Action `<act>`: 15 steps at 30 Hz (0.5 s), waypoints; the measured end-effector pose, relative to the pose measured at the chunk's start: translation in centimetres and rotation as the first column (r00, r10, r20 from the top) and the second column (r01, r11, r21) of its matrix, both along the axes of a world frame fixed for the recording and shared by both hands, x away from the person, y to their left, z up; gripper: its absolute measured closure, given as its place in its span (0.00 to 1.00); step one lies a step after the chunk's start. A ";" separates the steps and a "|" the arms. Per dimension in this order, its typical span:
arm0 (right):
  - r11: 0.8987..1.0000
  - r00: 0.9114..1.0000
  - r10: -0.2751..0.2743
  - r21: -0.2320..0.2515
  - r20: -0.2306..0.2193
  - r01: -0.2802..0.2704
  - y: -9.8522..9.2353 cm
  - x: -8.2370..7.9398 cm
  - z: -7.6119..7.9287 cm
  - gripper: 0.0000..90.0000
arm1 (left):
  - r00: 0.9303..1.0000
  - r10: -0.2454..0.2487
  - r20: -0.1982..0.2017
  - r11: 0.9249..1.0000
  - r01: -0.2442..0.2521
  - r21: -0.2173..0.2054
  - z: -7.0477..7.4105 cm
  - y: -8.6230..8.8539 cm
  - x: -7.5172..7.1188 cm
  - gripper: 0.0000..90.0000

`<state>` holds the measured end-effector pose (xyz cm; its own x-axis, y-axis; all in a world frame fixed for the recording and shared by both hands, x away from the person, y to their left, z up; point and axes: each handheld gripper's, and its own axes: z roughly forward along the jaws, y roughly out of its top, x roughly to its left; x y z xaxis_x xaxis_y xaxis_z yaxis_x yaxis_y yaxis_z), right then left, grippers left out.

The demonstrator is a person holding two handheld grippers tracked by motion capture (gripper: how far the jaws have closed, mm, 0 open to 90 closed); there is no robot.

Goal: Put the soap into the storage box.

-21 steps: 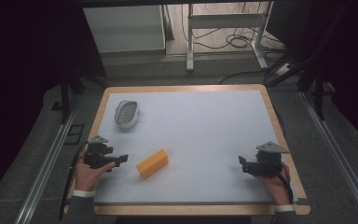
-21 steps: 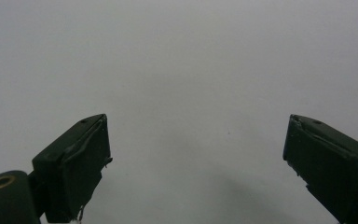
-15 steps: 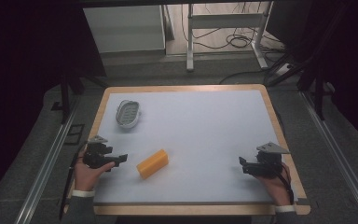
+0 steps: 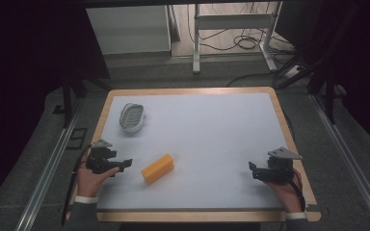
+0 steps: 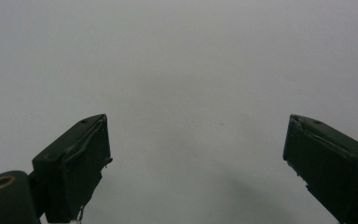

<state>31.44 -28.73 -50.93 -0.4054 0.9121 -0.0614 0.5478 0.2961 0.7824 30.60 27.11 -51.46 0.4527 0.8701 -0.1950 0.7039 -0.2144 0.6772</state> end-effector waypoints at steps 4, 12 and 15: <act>1.000 1.000 -0.003 -0.001 0.008 0.003 -0.3 -0.2 0.1 0.08 | 1.000 0.001 -0.003 1.000 -0.001 0.030 0.3 -0.4 -0.1 0.21; 0.999 1.000 -0.024 0.028 0.009 0.024 -1.2 -0.1 0.4 0.08 | 1.000 -0.008 -0.003 0.999 0.008 0.032 1.3 -1.0 -0.5 0.20; 0.999 1.000 -0.024 0.029 0.013 0.023 -1.2 -0.2 0.6 0.08 | 1.000 -0.022 -0.003 0.999 0.022 0.030 1.8 -1.0 -0.6 0.21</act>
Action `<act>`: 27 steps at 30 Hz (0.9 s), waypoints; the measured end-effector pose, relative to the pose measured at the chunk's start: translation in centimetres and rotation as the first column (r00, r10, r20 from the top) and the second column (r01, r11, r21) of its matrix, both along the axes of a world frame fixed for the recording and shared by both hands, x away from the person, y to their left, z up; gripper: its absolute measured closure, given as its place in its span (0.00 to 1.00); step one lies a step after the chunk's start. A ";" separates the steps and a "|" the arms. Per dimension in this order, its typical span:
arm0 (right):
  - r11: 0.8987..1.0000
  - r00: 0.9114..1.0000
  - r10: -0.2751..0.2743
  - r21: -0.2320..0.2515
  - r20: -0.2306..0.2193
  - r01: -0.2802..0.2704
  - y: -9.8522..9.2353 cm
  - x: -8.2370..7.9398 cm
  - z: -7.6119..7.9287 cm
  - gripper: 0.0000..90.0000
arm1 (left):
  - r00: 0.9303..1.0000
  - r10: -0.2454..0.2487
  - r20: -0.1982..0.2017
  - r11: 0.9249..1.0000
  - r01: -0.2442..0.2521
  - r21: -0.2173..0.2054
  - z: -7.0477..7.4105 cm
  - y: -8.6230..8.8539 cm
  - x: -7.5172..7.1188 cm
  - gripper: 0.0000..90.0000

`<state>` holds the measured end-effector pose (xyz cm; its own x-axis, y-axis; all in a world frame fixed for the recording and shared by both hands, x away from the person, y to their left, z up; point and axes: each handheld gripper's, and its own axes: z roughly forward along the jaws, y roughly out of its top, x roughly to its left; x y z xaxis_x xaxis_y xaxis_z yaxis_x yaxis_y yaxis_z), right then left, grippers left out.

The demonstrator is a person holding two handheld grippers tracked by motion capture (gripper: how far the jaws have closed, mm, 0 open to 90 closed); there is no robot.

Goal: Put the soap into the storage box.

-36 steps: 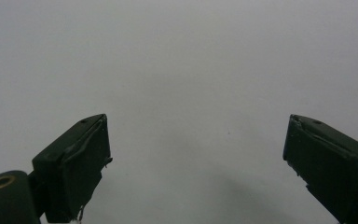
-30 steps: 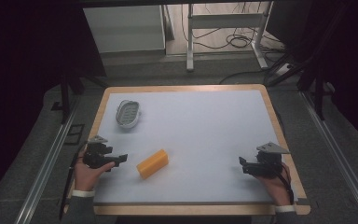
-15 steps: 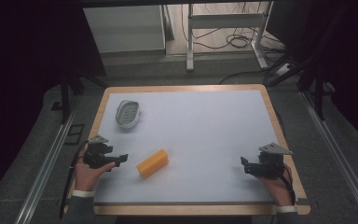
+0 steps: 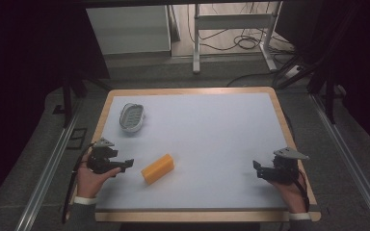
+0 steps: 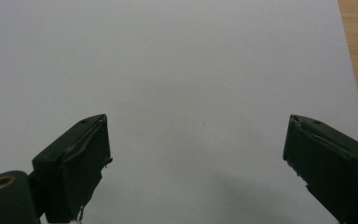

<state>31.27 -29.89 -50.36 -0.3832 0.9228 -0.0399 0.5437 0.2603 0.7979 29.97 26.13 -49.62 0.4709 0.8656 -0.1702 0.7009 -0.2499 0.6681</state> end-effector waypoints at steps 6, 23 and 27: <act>1.000 1.000 0.004 -0.016 -0.004 -0.004 0.2 -0.1 0.0 0.08 | 1.000 -0.023 0.010 1.000 0.023 0.010 1.6 -0.1 0.1 0.21; 1.000 1.000 -0.001 -0.026 -0.002 0.001 0.2 -0.4 0.0 0.08 | 0.998 -0.060 0.020 0.998 0.059 0.015 4.0 -1.2 0.5 0.21; 1.000 1.000 -0.006 -0.028 -0.003 0.006 0.1 -0.3 0.0 0.08 | 0.997 -0.069 0.018 0.997 0.069 0.024 4.2 -1.5 0.5 0.21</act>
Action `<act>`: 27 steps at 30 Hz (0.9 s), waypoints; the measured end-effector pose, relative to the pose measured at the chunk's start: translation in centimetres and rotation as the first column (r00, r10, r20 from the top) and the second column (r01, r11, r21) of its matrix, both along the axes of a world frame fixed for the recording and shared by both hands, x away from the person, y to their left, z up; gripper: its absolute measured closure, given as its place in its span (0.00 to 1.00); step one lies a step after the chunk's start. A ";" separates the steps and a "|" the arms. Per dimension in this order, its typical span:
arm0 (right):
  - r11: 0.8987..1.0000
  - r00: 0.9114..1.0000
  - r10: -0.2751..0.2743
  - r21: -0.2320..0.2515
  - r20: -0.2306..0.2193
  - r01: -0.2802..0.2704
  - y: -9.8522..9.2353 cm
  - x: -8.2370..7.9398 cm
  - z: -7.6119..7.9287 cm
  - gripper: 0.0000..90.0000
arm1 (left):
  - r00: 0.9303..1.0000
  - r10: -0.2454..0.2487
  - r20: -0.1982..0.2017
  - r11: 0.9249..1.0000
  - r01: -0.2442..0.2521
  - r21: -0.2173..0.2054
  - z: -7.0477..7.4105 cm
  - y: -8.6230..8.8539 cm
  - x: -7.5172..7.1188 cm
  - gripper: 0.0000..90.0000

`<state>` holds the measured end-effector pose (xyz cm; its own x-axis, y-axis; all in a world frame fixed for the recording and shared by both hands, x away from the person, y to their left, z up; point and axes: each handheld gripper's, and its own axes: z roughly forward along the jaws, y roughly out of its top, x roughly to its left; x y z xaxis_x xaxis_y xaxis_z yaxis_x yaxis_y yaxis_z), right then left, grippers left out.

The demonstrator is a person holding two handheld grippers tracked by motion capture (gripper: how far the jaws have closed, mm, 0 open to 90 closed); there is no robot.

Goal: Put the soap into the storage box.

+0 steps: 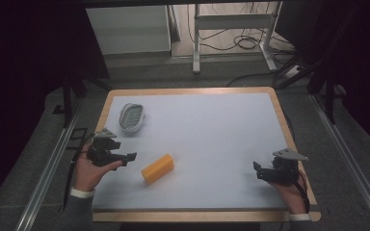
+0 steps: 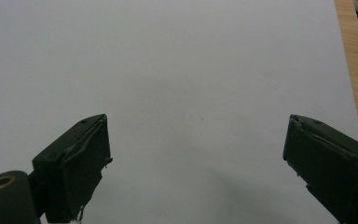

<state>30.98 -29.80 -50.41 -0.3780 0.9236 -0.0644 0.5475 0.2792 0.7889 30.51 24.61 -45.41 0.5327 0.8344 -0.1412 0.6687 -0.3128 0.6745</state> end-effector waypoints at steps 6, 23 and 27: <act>1.000 1.000 0.000 0.001 0.007 0.000 -0.1 -0.1 0.1 0.08 | 1.000 -0.031 -0.006 0.999 0.031 0.018 0.3 -0.9 0.1 0.21; 1.000 1.000 -0.004 -0.003 0.007 0.004 -0.1 -0.1 0.2 0.08 | 0.996 -0.091 -0.017 0.994 0.092 0.056 0.8 -3.1 0.5 0.20; 1.000 1.000 -0.009 -0.002 0.006 0.009 -0.1 -0.1 0.2 0.08 | 0.994 -0.104 -0.022 0.992 0.105 0.067 0.9 -3.7 0.6 0.20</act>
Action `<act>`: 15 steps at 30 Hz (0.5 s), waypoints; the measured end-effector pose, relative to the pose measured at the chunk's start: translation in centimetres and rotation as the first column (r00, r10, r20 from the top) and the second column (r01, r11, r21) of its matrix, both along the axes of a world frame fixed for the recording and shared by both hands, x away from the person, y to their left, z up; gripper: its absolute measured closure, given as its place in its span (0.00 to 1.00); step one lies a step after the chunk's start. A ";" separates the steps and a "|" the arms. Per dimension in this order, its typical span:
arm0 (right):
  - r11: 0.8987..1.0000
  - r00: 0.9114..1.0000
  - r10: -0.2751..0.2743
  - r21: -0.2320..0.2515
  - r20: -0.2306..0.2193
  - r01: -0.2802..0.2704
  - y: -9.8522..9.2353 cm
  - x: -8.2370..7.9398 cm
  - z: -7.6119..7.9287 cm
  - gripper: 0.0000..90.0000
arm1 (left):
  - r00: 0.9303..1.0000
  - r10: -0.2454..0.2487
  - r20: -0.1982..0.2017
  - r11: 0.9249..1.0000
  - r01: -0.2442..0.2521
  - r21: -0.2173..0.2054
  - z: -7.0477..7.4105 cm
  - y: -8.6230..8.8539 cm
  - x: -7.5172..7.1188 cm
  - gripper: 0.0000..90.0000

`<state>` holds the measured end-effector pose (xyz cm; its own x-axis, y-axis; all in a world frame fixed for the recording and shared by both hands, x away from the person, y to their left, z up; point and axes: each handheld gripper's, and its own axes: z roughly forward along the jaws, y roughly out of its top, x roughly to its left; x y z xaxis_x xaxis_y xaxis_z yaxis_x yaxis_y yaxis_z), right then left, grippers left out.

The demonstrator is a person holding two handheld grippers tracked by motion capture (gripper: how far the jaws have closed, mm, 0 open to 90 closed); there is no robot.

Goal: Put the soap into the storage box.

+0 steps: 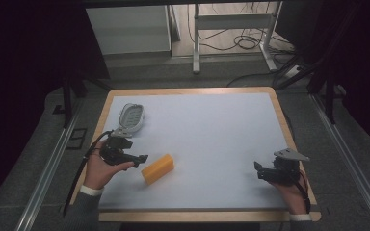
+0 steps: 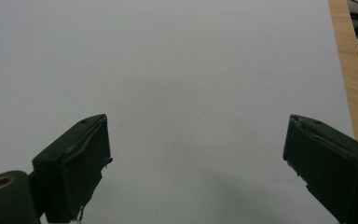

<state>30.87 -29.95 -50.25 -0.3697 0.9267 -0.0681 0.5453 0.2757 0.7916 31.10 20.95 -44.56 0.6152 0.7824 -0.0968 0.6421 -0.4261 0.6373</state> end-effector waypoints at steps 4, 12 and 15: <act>1.000 1.000 0.000 -0.001 -0.001 0.000 0.0 0.0 0.0 0.08 | 1.000 -0.018 -0.004 1.000 0.018 0.011 0.0 -0.6 0.1 0.20; 1.000 1.000 -0.001 -0.005 -0.003 0.001 -0.1 0.0 0.0 0.08 | 0.999 -0.042 -0.014 0.999 0.042 0.022 -0.1 -1.7 0.4 0.20; 1.000 1.000 -0.001 -0.005 -0.004 0.001 -0.1 0.0 -0.1 0.08 | 0.999 -0.044 -0.020 0.999 0.045 0.027 -0.3 -1.9 0.5 0.20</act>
<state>30.90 -30.07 -50.33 -0.3691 0.9267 -0.0712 0.5484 0.2790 0.7883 31.62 19.05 -44.87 0.6475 0.7570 -0.0877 0.6343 -0.4716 0.6126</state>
